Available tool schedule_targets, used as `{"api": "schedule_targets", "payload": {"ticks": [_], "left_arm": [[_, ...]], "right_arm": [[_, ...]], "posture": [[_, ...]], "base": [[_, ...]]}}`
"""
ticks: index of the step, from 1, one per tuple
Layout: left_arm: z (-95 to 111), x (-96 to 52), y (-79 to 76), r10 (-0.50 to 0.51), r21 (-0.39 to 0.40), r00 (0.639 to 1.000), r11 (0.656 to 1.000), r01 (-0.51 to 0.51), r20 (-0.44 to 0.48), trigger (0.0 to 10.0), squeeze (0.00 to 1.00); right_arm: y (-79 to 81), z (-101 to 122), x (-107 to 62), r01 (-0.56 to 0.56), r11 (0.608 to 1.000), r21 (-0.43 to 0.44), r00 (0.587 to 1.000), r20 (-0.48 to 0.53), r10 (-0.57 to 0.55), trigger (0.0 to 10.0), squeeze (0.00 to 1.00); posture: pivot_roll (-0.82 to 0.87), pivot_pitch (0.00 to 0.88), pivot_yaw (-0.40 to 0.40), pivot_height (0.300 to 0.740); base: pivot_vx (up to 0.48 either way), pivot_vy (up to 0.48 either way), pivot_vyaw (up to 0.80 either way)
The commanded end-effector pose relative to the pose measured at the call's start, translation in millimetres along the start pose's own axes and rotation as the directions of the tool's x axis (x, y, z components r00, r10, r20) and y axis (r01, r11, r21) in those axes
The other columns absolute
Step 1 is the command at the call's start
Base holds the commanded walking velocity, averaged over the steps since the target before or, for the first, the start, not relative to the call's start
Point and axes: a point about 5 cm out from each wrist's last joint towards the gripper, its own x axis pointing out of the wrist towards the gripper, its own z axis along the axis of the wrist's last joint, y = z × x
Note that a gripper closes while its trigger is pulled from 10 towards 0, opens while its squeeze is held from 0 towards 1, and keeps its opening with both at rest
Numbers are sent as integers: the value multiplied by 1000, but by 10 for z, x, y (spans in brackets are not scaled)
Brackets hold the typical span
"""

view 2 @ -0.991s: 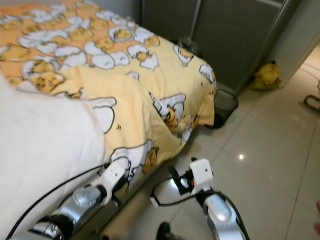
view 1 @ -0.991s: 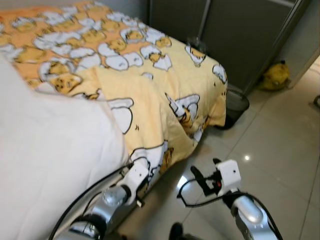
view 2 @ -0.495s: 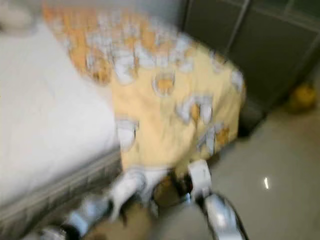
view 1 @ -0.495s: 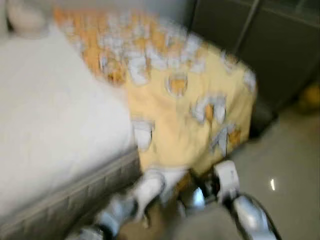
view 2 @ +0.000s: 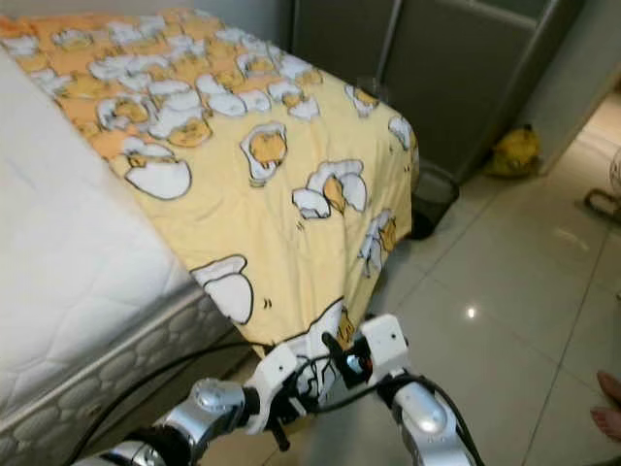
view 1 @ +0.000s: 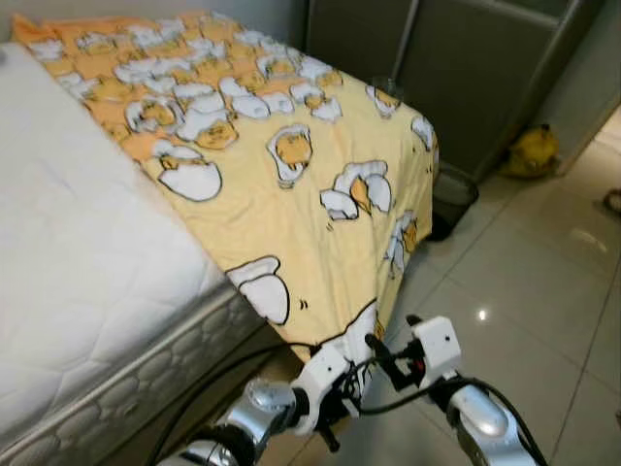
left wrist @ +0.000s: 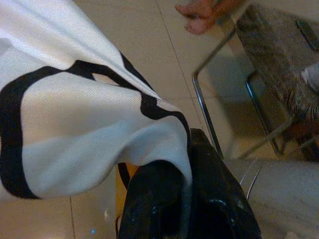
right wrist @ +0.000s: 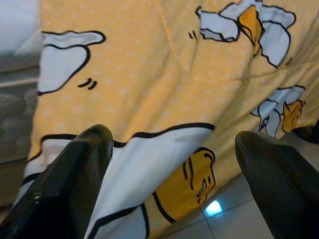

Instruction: Clean up the room

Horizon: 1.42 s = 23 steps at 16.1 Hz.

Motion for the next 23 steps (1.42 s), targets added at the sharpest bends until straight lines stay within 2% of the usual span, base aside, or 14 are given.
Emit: {"api": "schedule_targets", "payload": {"ticks": [1, 3, 4, 5, 7, 11, 13, 14, 15, 18, 20, 21, 22, 23], "left_arm": [[44, 42, -58, -40, 49, 999, 998, 40, 1, 10000, 0], [35, 61, -76, -28, 156, 998, 987, 35, -51, 10000, 0], [54, 64, -27, 79, 199, 996, 977, -70, -37, 10000, 0], [56, 52, 14, 133, 209, 990, 970, -123, -34, 10000, 1000], [55, -8, 97, 165, 185, 986, 970, -158, -25, 10000, 1000], [172, -66, 108, 39, 71, 996, 996, -45, 80, 10000, 1000], [323, -182, 303, 195, 71, 965, 975, -210, 174, 10000, 1000], [454, -338, 529, 381, 29, 892, 916, -400, 245, 10000, 1000], [603, -586, 799, 584, -42, 748, 796, -604, 314, 10000, 1000], [821, -1101, 1181, 821, -270, 435, 543, -795, 369, 10000, 1000], [879, -1225, 1251, 859, -312, 352, 472, -824, 370, 10000, 1000], [965, -1275, 1233, 827, -350, 340, 511, -785, 447, 10000, 1000], [989, -1298, 1228, 825, -330, 322, 498, -802, 464, 10000, 918], [992, -1321, 1221, 847, -337, 271, 447, -829, 457, 10000, 0]], "right_arm": [[-29, -8, -9, -3, 1000, -2, 1000, -13, 3, 10000, 0], [-16, -35, -19, -12, 1000, -1, 1000, -24, 12, 10000, 0], [-14, -50, -25, -12, 1000, -2, 1000, -27, 12, 10000, 0], [-21, -69, -28, -9, 1000, -3, 999, -30, 9, 10000, 0], [-51, -88, -28, -4, 1000, -3, 1000, -31, 4, 10000, 0], [-86, -108, -8, 2, 1000, 2, 999, -38, -2, 10000, 0], [-114, -104, 10, 25, 1000, -1, 999, -25, -25, 10000, 0], [-184, -46, 32, 85, 996, 10, 996, 10, -85, 10000, 0], [-335, 125, 63, 207, 977, 42, 974, 88, -210, 10000, 0], [-580, 621, 169, 334, 935, 116, 903, 245, -353, 10000, 0], [-616, 742, 211, 341, 931, 133, 890, 274, -365, 10000, 0], [-603, 768, 243, 326, 936, 135, 892, 282, -352, 10000, 0], [-595, 766, 254, 322, 937, 136, 894, 280, -349, 10000, 0], [-567, 717, 260, 316, 940, 130, 902, 266, -341, 10000, 0]], "posture": [[-29, 0, -79, 740], [-33, 0, -75, 740], [-36, 0, -72, 740], [-36, 0, -74, 740], [-36, 0, -70, 740], [-31, 0, -67, 740], [-24, 0, -65, 740], [-13, 0, -65, 740], [-4, 0, -64, 740], [8, 0, -60, 740], [15, 0, -62, 740], [18, 0, -62, 740], [21, 0, -62, 740], [23, 0, -61, 740]], "base": [[0, 0, 0], [0, 0, 0], [0, 0, 0], [0, 0, 0], [0, 0, 0], [0, 0, 0], [0, 0, 0], [0, 0, 0], [0, 0, 0], [0, 0, 0], [0, 0, 363], [0, -428, 606], [307, -364, 556], [311, -364, 550]]}}
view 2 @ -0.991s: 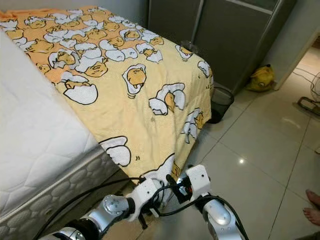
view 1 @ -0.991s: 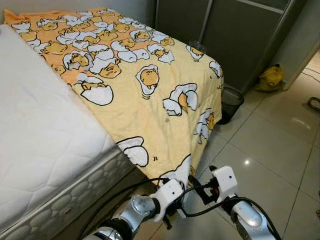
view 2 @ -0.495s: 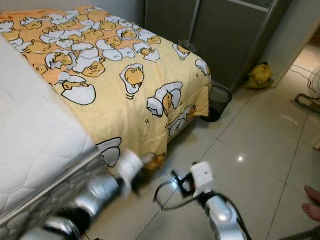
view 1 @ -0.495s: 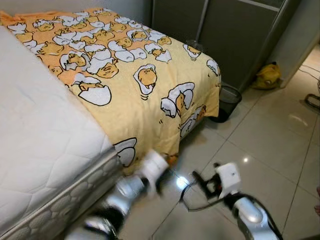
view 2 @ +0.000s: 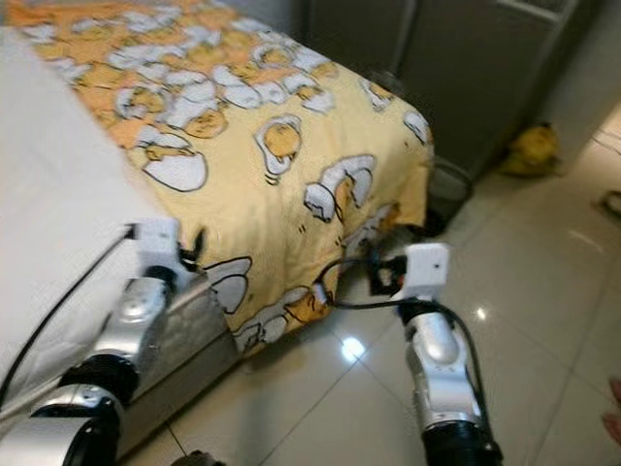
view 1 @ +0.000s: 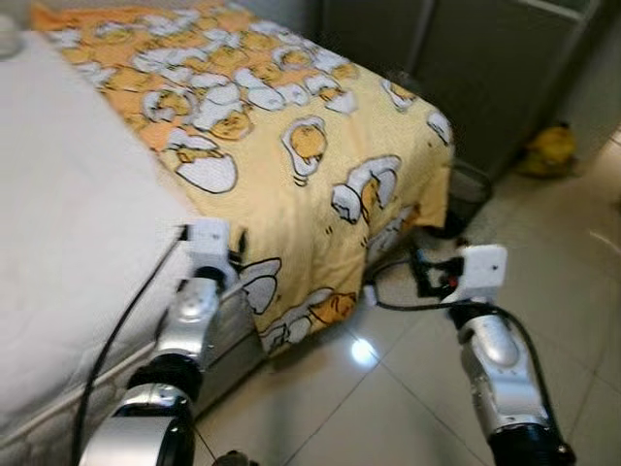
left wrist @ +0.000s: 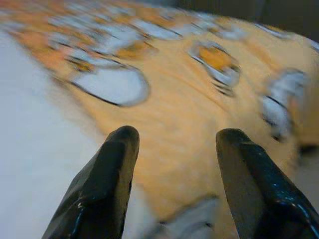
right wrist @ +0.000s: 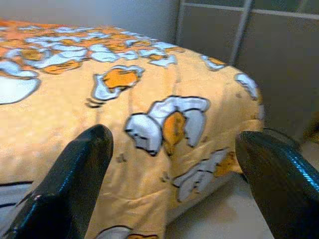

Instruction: Clean up the room

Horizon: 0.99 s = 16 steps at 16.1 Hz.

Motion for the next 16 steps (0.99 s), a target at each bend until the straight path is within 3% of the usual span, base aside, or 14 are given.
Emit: {"api": "schedule_targets", "payload": {"ticks": [1, 2, 4, 8, 9, 10, 13, 16], "left_arm": [[24, -4, -78, 53, -15, 999, 998, -53, -4, 10000, 0], [59, -13, -154, 63, -58, 998, 996, -63, -3, 10000, 0], [145, -21, -229, 47, -55, 998, 997, -45, 41, 10000, 0], [116, -51, -179, 76, 74, 997, 994, -78, 32, 10000, 0], [97, -57, -147, 88, 77, 996, 993, -90, 19, 10000, 0], [76, -75, -101, 97, 64, 995, 993, -97, 10, 10000, 1000], [13, -172, -70, 75, 83, 997, 994, -76, 21, 10000, 1000], [-112, -488, 37, 39, 61, 998, 997, -43, 54, 10000, 1000]], "right_arm": [[-71, -69, -50, 25, 1000, -3, 999, -31, -25, 10000, 0], [-58, -99, -62, 31, 999, -4, 999, -41, -32, 10000, 0], [-25, -91, -67, 26, 1000, -17, 999, -32, -27, 10000, 0], [-58, -50, -49, 49, 999, 13, 999, -12, -49, 10000, 0], [-57, -52, -49, 42, 999, 18, 999, -11, -41, 10000, 255], [-45, -65, -62, 20, 1000, 18, 1000, -11, -19, 10000, 1000], [-17, -116, -119, 8, 1000, 18, 1000, -24, -8, 10000, 1000], [-42, -281, -451, -45, 999, -28, 997, -69, 43, 10000, 1000]], "posture": [[21, 0, -56, 740], [21, 0, -50, 740], [12, 0, -43, 740], [16, 0, -50, 740], [24, 0, -55, 740], [33, 0, -55, 740], [24, 0, -38, 740], [21, 0, -34, 740]], "base": [[0, -446, 556], [0, -461, 569], [0, -446, 569], [0, -451, 569], [0, -465, 569], [0, -469, 500], [0, -449, 492], [0, -418, 494]]}}
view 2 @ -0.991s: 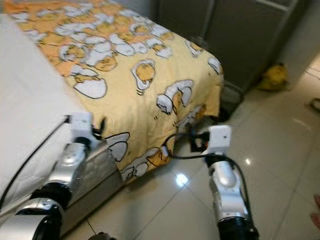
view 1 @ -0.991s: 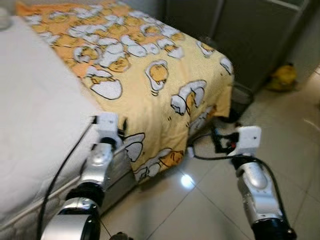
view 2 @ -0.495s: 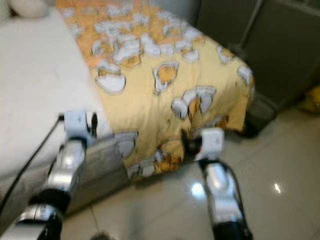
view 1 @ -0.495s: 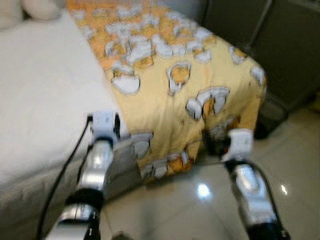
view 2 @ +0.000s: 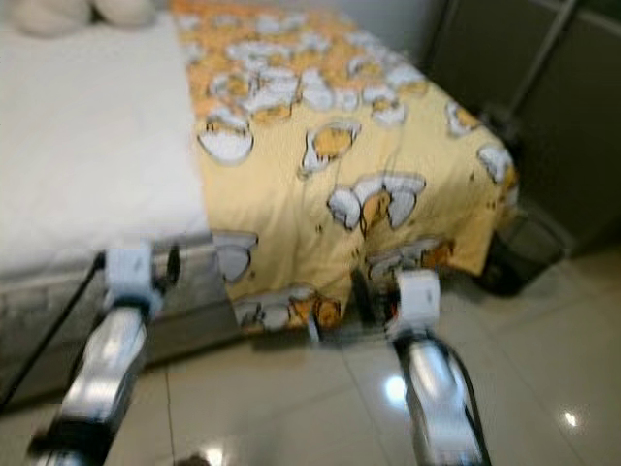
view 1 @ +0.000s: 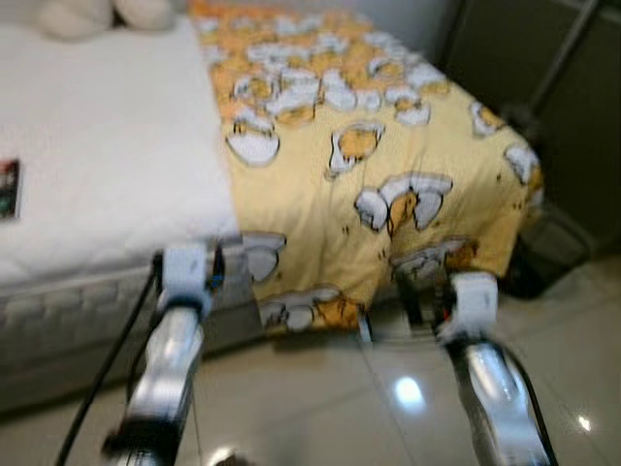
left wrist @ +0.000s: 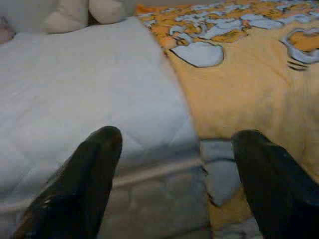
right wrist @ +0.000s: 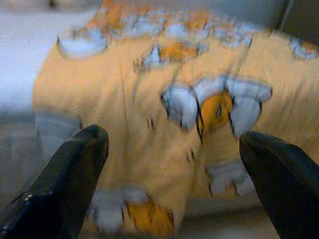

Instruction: Clean up the room

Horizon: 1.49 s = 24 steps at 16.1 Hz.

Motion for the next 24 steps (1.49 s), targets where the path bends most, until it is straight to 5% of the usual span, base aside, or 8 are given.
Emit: {"api": "schedule_targets", "payload": {"ticks": [1, 2, 4, 9, 10, 11, 15, 24], "left_arm": [[84, -65, -105, -78, -2, 996, 997, 78, 51, 10000, 1000], [85, -86, -134, -96, 19, 994, 995, 96, 49, 10000, 1000], [227, 16, -334, -174, -2, 982, 985, 174, 71, 10000, 0], [261, 202, -342, -82, 15, 997, 997, 82, 0, 10000, 0], [273, 243, -307, -74, -6, 997, 997, 74, 0, 10000, 0], [282, 279, -302, -83, -13, 996, 997, 82, -17, 10000, 0], [245, 301, -327, -56, -94, 997, 994, 51, -56, 10000, 0], [-55, 9, -169, -102, 50, 993, 993, 105, -65, 10000, 0]], "right_arm": [[-65, -25, -138, -27, 998, -48, 1000, 0, 27, 10000, 1000], [-84, -87, -212, -29, 998, -56, 999, -25, 28, 10000, 1000], [-138, -140, -230, 2, 999, -50, 999, -54, -5, 10000, 1000], [1, -6, 56, -33, 997, -77, 999, -9, 33, 10000, 1000], [-2, 5, 109, -7, 996, -86, 1000, -11, 6, 10000, 686], [-1, 28, 156, 14, 998, -57, 1000, -1, -14, 10000, 0], [35, 38, 151, -16, 1000, -26, 1000, 8, 16, 10000, 0], [-105, -17, -23, 13, 1000, -19, 1000, 10, -13, 10000, 0]], "posture": [[21, 0, -32, 740], [24, 0, -32, 740], [25, 0, -34, 740], [23, 0, -22, 740], [15, 0, -17, 740], [14, 0, -18, 740], [7, 0, -26, 740], [2, 0, -20, 740]], "base": [[274, -394, 494], [341, -274, 494], [334, -161, 497], [313, -360, 499], [0, 0, 0], [281, 0, 0], [445, 0, 220], [138, 0, 0]]}}
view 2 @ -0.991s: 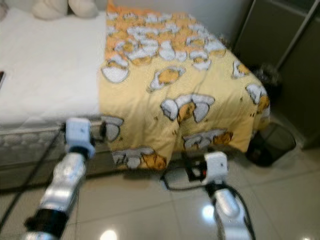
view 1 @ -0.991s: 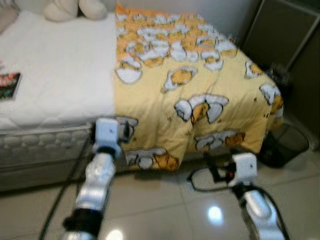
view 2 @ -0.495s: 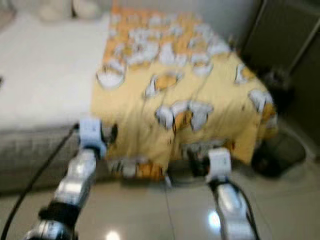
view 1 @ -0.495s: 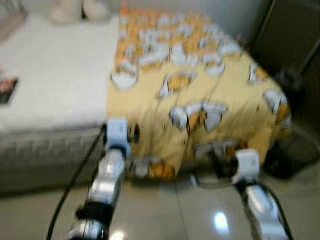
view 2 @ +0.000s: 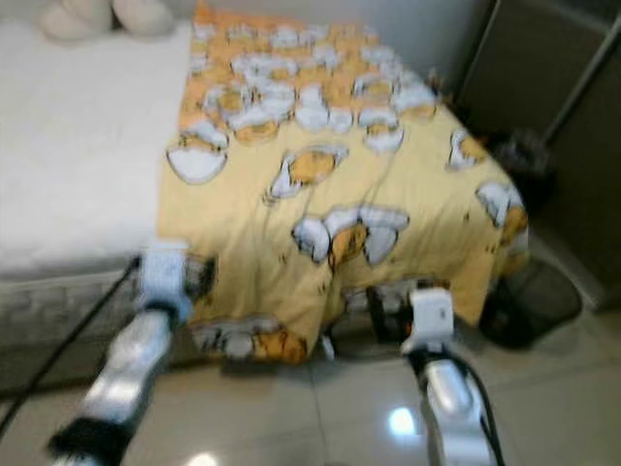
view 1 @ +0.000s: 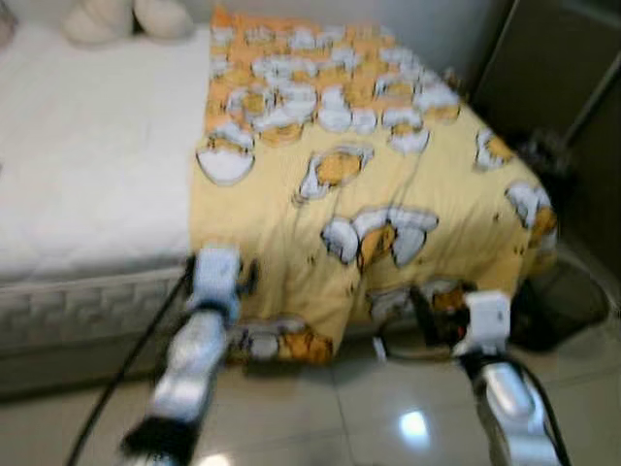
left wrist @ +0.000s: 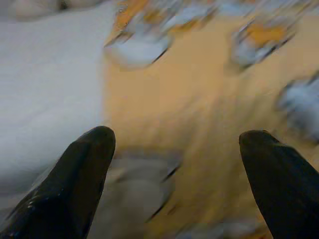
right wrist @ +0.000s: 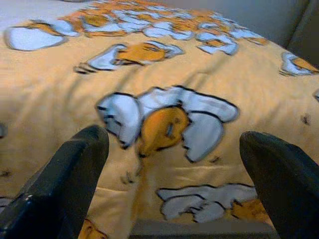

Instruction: Clean up the room

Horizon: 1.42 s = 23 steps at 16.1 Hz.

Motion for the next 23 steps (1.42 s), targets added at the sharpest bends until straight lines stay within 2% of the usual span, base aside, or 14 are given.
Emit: {"api": "schedule_targets", "payload": {"ticks": [1, 3, 5, 7, 9, 10, 11, 12, 13, 14, 15, 18, 20, 23], "left_arm": [[-68, -97, 26, -11, 14, 1000, 1000, 11, -4, 10000, 0], [-107, -121, -7, 2, -25, 1000, 1000, -3, -30, 10000, 0], [-54, -137, -77, 3, -40, 1000, 999, -3, 0, 10000, 0], [47, -225, -5, 60, -73, 994, 996, -54, 89, 10000, 0], [113, -288, 21, 58, -16, 988, 998, -57, 146, 10000, 0], [105, -310, 12, 47, 7, 989, 999, -48, 139, 10000, 0], [91, -274, -11, 44, -14, 993, 999, -43, 112, 10000, 0], [149, -161, -1, 66, -63, 994, 996, -61, 90, 10000, 0], [185, -95, 12, 73, -57, 994, 996, -68, 79, 10000, 0], [207, -79, 15, 69, -51, 994, 997, -64, 88, 10000, 0], [212, -64, -3, 49, -3, 995, 999, -49, 87, 10000, 0], [243, -13, 5, 72, -4, 995, 997, -71, 71, 10000, 0], [277, 38, -23, 74, -60, 995, 996, -71, 63, 10000, 0], [302, 93, -51, 73, -56, 996, 996, -70, 49, 10000, 0]], "right_arm": [[-30, -24, -58, -14, 1000, -1, 1000, -7, 14, 10000, 0], [-105, -86, -98, -4, 1000, 12, 999, -42, 4, 10000, 0], [-95, -45, -28, 1, 1000, 24, 1000, -28, -1, 10000, 0], [-37, 35, 7, -19, 999, 49, 1000, 24, 18, 10000, 0], [17, 88, -26, -63, 998, 16, 996, 66, 62, 10000, 0], [68, 86, -50, -101, 995, -3, 993, 63, 101, 10000, 0], [90, 45, -58, -113, 994, 9, 993, 41, 112, 10000, 0], [98, 0, -37, -108, 993, 38, 994, 16, 108, 10000, 0], [121, -4, -16, -117, 992, 55, 993, 10, 116, 10000, 0], [151, -9, -10, -134, 989, 60, 991, 5, 134, 10000, 0], [186, -30, -27, -152, 987, 55, 988, -6, 153, 10000, 0], [200, -94, -53, -166, 985, 41, 984, -52, 168, 10000, 0], [176, -92, -22, -133, 991, 9, 989, -59, 133, 10000, 0], [162, -32, 39, -101, 994, 35, 994, -30, 102, 10000, 0]], "posture": [[5, 0, -23, 740], [16, 0, -29, 740], [18, 0, -38, 740], [28, 0, -45, 740], [37, 0, -51, 740], [40, 0, -52, 740], [42, 0, -53, 740], [43, 0, -48, 740], [42, 0, -42, 740], [40, 0, -40, 740], [38, 0, -39, 740], [33, 0, -38, 740], [26, 0, -38, 740], [22, 0, -26, 740]], "base": [[0, 0, 0], [0, -435, 0], [0, -480, 0], [0, -461, 0], [126, -426, 0], [251, -405, 0], [259, -401, 0], [0, 0, 0], [0, 0, 0], [0, 0, 0], [0, 0, 0], [0, 0, 0], [465, 0, 0], [480, 0, 408]]}}
